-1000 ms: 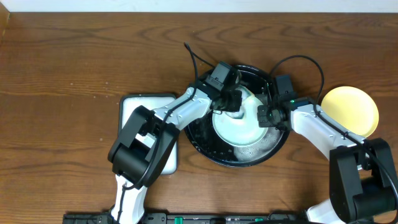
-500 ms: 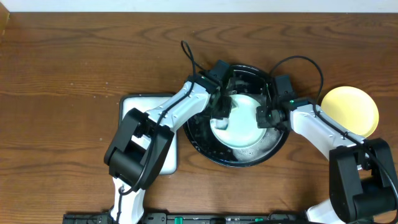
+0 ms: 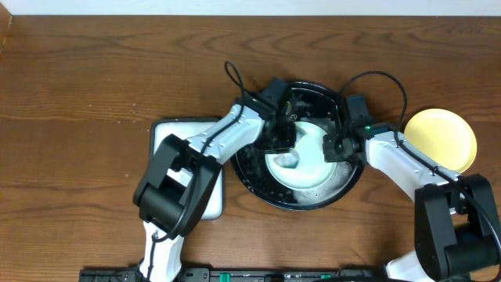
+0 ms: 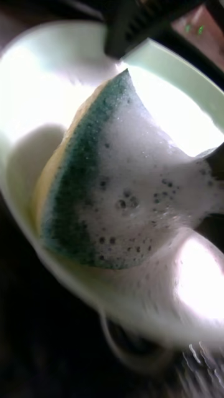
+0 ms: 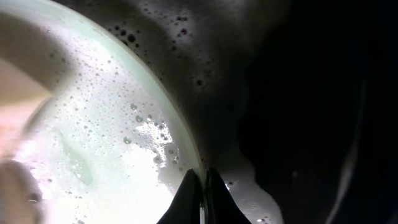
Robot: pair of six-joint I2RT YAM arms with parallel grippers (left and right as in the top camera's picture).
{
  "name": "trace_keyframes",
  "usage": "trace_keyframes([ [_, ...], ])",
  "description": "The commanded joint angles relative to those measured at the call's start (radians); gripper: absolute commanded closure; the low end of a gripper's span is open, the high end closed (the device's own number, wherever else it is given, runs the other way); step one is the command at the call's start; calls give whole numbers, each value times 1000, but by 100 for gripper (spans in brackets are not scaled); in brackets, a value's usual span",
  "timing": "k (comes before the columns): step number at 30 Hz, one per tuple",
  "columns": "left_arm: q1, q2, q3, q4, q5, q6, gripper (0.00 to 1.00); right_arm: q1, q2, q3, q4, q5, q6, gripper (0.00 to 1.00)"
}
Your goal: Clean dirty plates on tray and stack at the side
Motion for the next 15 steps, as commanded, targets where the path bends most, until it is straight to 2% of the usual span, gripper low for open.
trace_keyframes([
  [1,-37,88,-21,74,54,-131,92,-5,-4,-9,-7,73,5,99],
  [7,-39,152,-21,241,224,-214,92,-5,-4,-9,-4,73,5,99],
  [13,-51,157,-21,235,394,-232,92,-5,-4,-9,-4,73,5,99],
  [15,-51,157,-21,197,404,-231,92,-5,-4,-9,-4,73,5,99],
])
